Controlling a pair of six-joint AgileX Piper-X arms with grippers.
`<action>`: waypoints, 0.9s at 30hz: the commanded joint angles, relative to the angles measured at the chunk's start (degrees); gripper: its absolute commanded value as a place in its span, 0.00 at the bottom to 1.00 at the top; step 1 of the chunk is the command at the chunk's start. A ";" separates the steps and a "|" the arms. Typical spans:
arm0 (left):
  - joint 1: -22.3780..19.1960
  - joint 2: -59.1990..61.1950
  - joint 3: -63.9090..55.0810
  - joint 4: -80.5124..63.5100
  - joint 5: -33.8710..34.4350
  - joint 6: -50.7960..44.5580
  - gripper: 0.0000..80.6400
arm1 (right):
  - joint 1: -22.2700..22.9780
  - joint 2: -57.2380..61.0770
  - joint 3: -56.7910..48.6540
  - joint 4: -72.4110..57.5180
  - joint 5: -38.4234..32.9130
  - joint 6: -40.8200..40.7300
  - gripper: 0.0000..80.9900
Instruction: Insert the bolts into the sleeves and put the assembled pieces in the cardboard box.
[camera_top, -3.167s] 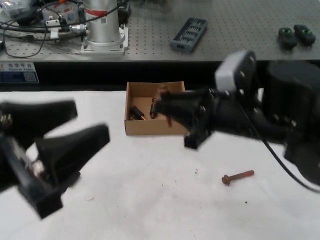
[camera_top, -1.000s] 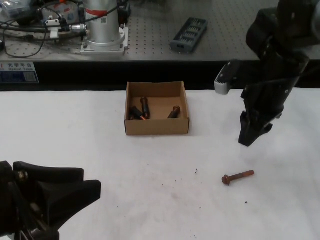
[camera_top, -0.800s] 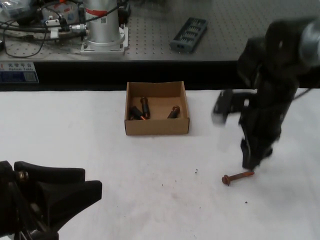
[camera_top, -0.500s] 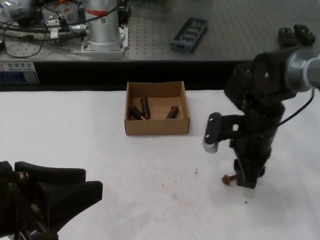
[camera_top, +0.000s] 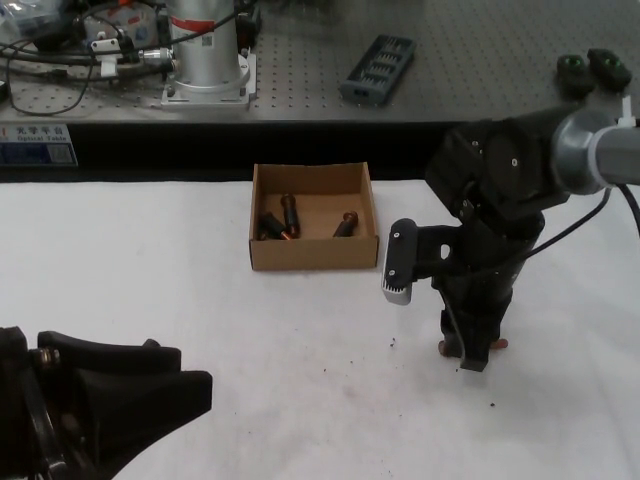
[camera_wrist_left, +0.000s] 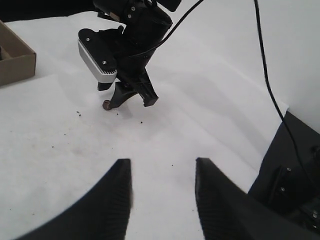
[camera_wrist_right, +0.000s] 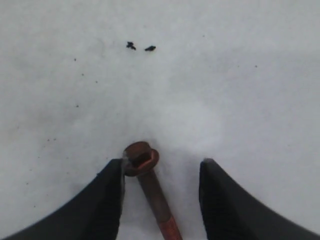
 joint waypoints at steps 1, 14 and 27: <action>-0.27 -0.16 -0.88 -0.80 1.68 -1.76 0.38 | -0.57 0.50 -0.06 0.33 -0.29 -0.47 0.43; -0.27 -0.16 -0.88 -0.79 1.97 -3.27 0.38 | -2.78 0.50 4.67 -2.41 -1.29 -1.76 0.39; -0.27 -0.16 -2.09 -0.79 0.99 -5.66 0.38 | -1.71 -2.28 4.52 -3.42 -12.27 39.01 0.05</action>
